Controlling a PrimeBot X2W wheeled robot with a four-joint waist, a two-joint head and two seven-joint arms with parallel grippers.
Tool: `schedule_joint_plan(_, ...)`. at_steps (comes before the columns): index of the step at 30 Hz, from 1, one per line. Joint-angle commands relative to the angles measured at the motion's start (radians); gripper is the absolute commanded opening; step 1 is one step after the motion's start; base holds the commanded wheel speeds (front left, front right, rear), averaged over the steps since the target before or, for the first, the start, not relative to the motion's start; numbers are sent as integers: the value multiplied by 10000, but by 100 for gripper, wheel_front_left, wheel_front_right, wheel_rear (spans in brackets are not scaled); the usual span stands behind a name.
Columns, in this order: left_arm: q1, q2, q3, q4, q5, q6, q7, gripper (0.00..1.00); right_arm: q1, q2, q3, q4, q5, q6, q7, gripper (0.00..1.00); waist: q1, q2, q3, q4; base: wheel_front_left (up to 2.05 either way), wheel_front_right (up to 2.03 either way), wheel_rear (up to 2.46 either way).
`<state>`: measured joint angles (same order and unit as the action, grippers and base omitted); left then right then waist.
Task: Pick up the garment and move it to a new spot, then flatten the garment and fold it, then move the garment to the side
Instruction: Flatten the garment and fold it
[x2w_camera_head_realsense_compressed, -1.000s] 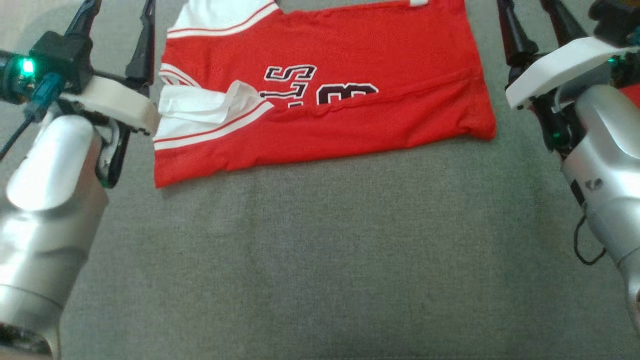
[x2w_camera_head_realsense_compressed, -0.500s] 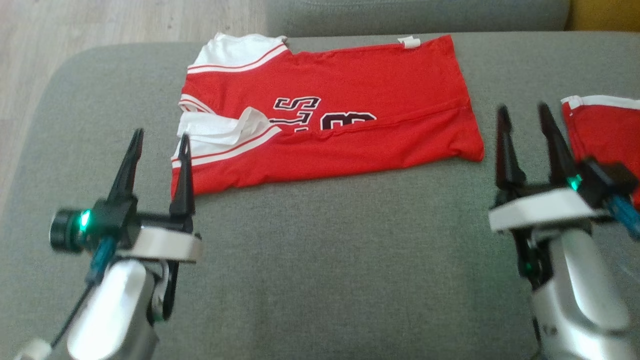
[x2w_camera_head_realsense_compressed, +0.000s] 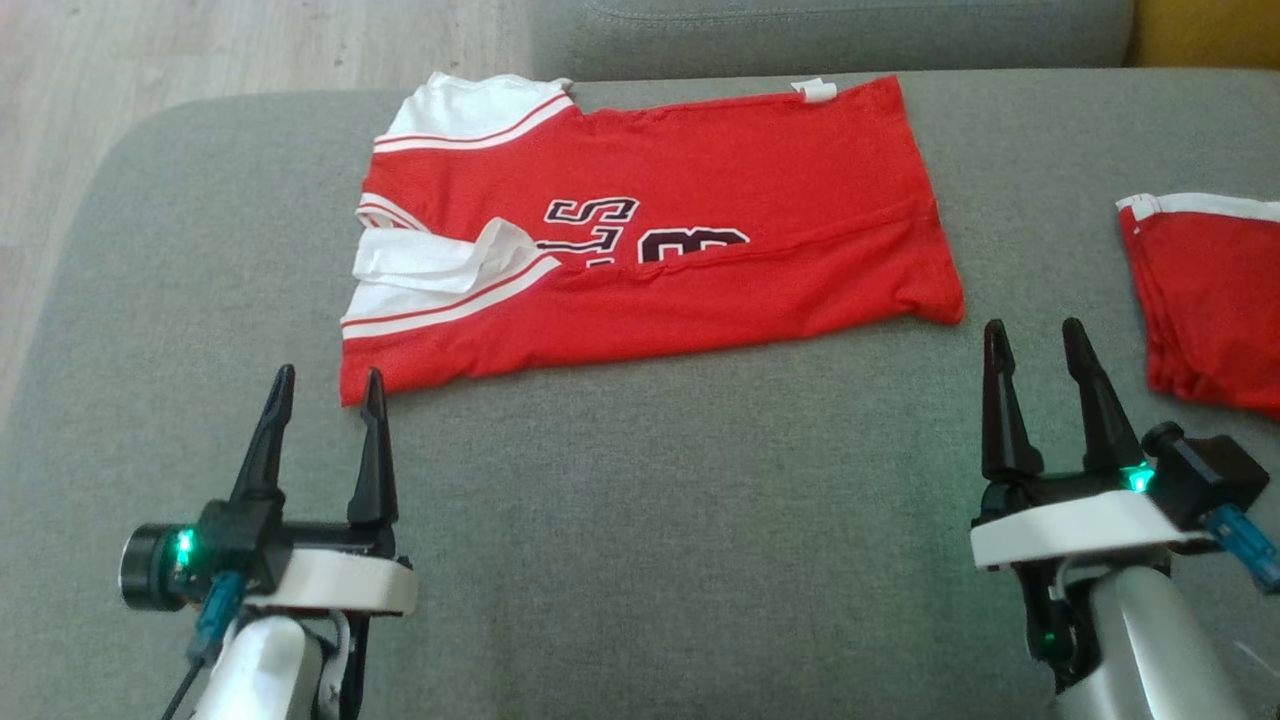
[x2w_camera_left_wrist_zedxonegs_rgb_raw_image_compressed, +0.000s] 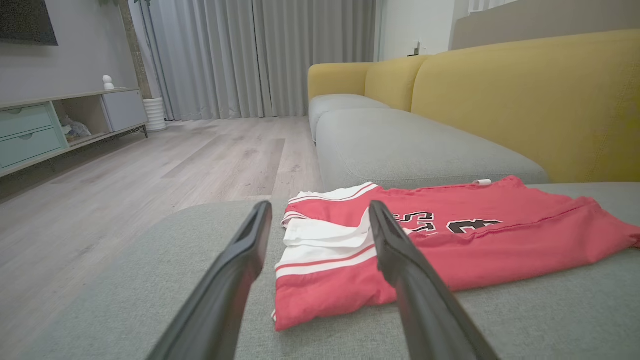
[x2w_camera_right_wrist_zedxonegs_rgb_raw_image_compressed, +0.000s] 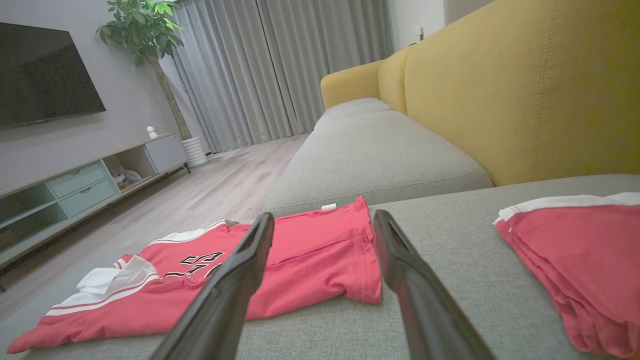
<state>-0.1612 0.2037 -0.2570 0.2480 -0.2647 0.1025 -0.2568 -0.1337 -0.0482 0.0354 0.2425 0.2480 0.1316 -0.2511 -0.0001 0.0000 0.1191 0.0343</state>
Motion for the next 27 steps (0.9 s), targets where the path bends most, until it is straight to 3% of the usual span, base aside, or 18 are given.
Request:
schedule_joint_plan(1,-500,65,411,-215,104,-42,-49,100,-403,-22,307,-346,58,-9,-106,100,1,0,63,-49,0,0,0)
schedule_joint_plan(8,-1423,205,395,1699,319,-403,47,100,-579,-21,548,-378,3,-9,-106,100,1,0,602,-311,0,0,0)
schedule_joint_plan(20,-3623,451,922,5436,-277,-586,424,100,-954,-21,409,-467,431,-9,-106,100,1,0,1634,-872,0,0,0)
schedule_joint_plan(27,-4211,461,683,6898,-400,-1146,899,100,-1152,-21,560,-555,591,-9,-106,100,1,0,1780,-1018,0,0,0)
